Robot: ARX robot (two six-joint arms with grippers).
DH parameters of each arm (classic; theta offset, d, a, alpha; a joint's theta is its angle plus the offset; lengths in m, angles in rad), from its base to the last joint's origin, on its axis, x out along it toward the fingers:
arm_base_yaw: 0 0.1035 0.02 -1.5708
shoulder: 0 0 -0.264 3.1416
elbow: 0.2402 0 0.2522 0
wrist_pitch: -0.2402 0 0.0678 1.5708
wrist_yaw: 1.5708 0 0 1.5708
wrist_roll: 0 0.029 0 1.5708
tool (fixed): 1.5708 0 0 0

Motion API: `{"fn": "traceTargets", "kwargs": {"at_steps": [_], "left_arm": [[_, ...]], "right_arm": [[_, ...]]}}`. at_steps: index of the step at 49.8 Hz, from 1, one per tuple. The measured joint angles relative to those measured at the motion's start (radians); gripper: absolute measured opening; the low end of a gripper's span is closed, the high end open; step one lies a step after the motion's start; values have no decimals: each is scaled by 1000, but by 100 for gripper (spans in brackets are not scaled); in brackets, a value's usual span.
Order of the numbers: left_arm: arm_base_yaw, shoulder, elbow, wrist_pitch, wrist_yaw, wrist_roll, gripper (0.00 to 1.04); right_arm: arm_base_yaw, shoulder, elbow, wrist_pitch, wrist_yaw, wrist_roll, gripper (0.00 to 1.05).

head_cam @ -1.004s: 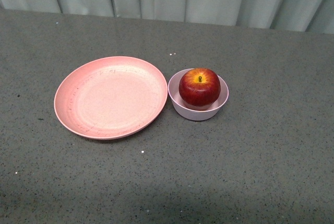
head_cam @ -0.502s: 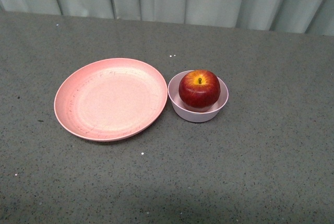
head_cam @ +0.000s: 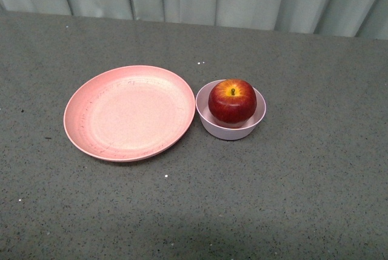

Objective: Move apple from plate to bowl

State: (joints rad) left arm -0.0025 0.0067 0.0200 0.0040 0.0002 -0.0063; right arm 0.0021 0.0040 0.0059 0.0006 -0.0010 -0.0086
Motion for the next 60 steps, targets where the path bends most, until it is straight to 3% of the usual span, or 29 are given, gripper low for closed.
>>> {"fn": "traceTargets", "kwargs": {"at_steps": [3, 11, 25, 28, 60], "left_arm": [[0, -1, 0, -2, 0, -1, 6], [0, -2, 0, -2, 0, 0, 42], [0, -2, 0, -2, 0, 0, 85], [0, -2, 0, -2, 0, 0, 99], [0, -2, 0, -2, 0, 2, 98]], "right_arm": [[0, 0, 0, 0, 0, 0, 95], [0, 0, 0, 0, 0, 0, 95], [0, 0, 0, 0, 0, 0, 95], [0, 0, 0, 0, 0, 0, 95], [0, 0, 0, 0, 0, 0, 95]]}}
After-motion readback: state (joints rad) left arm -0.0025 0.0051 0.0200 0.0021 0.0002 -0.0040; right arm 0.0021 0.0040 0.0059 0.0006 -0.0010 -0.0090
